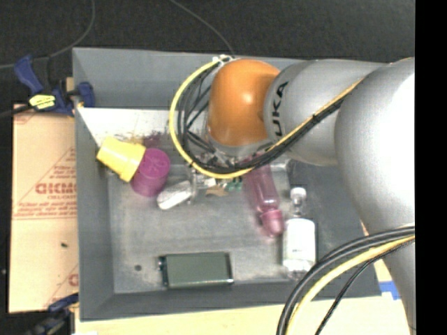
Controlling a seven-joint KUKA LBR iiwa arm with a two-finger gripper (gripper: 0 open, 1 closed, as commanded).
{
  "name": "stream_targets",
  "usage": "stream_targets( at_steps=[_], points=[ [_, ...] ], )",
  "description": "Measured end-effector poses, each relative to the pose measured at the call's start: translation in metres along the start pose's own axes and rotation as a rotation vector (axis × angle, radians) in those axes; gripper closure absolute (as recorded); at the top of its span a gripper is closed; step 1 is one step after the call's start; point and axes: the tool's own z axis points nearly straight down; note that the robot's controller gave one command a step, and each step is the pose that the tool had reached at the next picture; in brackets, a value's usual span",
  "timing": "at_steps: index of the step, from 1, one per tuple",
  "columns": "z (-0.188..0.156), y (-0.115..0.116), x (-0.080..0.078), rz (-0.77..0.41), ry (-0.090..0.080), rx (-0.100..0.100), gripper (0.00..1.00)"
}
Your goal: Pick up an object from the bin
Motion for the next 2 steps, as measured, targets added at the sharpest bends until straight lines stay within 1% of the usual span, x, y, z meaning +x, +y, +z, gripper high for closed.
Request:
stream_targets(
  at_steps=[2],
  points=[
    [-0.0228, -0.0002, -0.0014, 0.000, -0.004, 0.000, 1.00]
  ],
)
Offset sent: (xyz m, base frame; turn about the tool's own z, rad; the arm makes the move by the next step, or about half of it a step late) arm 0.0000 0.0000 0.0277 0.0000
